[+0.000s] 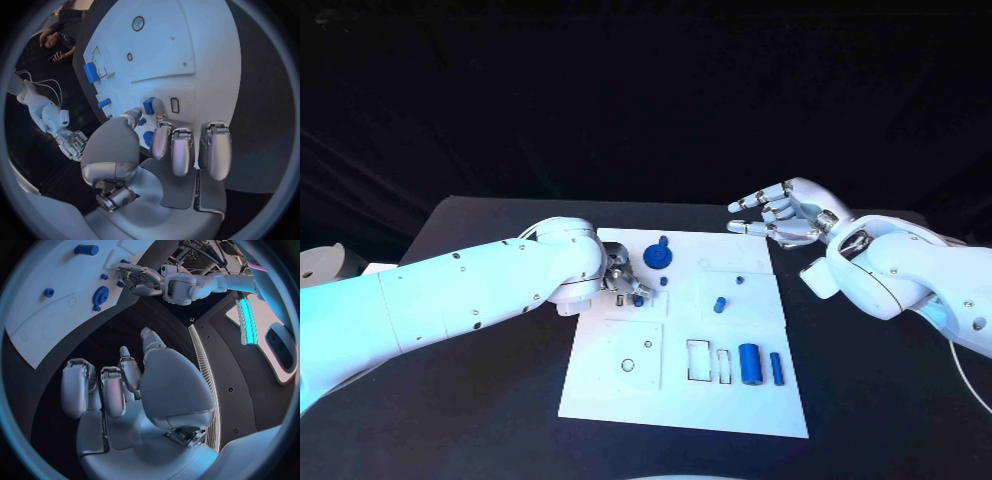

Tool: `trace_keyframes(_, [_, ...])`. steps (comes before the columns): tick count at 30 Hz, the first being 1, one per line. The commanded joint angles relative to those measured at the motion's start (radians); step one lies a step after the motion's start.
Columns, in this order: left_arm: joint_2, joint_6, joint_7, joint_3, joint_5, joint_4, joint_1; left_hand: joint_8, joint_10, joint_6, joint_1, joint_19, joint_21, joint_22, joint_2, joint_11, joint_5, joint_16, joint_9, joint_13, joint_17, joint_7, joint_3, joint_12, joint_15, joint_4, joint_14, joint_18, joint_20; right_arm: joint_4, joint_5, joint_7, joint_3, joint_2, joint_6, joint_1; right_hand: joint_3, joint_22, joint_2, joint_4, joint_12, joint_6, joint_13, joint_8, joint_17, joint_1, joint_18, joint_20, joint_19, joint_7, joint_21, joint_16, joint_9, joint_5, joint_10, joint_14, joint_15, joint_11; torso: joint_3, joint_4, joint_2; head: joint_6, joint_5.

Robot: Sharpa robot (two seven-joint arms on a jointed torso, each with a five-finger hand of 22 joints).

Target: Assemble the parts on the task board

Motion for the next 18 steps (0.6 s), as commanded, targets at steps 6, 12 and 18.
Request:
trace_keyframes(6, [-0.024,0.008,-0.054,0.008,0.022,0.034,-0.011,-0.003,0.004,0.003,-0.015,0.086,-0.003,0.223,0.005,-0.008,-0.006,0.003,-0.004,0.03,0.263,-0.002,-0.056,-0.017,-0.008,0.001,0.102,-0.01,-0.008,-0.003,-0.002,0.008,0.0,0.001,0.009,-0.004,-0.005,-0.002,0.007,0.0,-0.007,0.007,0.0,-0.001,0.155,-0.002,0.01,-0.005,-0.005,-0.002,-0.005,-0.007,0.001,0.004,-0.003,0.08,-0.004,-0.002,-0.0008,0.0002,0.0,0.002,-0.005])
trace_keyframes(12, [-0.046,-0.043,-0.051,0.045,0.074,0.059,0.011,-0.021,-0.028,-0.047,0.0,0.076,-0.018,0.202,0.03,0.006,-0.002,0.003,-0.014,-0.013,0.263,0.016,-0.122,-0.062,0.001,0.001,0.102,-0.005,-0.001,-0.012,0.0,0.011,0.0,0.007,-0.002,-0.011,-0.006,-0.002,0.007,0.001,-0.007,0.006,0.0,-0.001,0.155,-0.004,0.01,-0.005,-0.005,-0.002,-0.005,-0.007,0.001,0.004,-0.003,0.08,-0.004,-0.002,-0.0006,0.0007,-0.001,0.005,-0.012])
trace_keyframes(18, [-0.041,0.005,-0.051,0.062,0.088,0.011,0.073,-0.08,-0.107,-0.112,0.059,0.049,-0.061,0.141,0.034,0.037,-0.022,0.003,-0.062,-0.121,0.263,0.05,-0.19,-0.174,0.026,-0.004,0.102,0.01,0.02,-0.023,0.001,0.012,-0.001,0.016,-0.002,-0.022,-0.006,-0.002,0.007,0.002,-0.007,0.006,0.0,-0.001,0.155,-0.005,0.01,-0.005,-0.005,-0.001,-0.005,-0.007,0.001,0.005,-0.003,0.08,-0.004,-0.002,0.0005,-0.0003,0.0,0.006,-0.024])
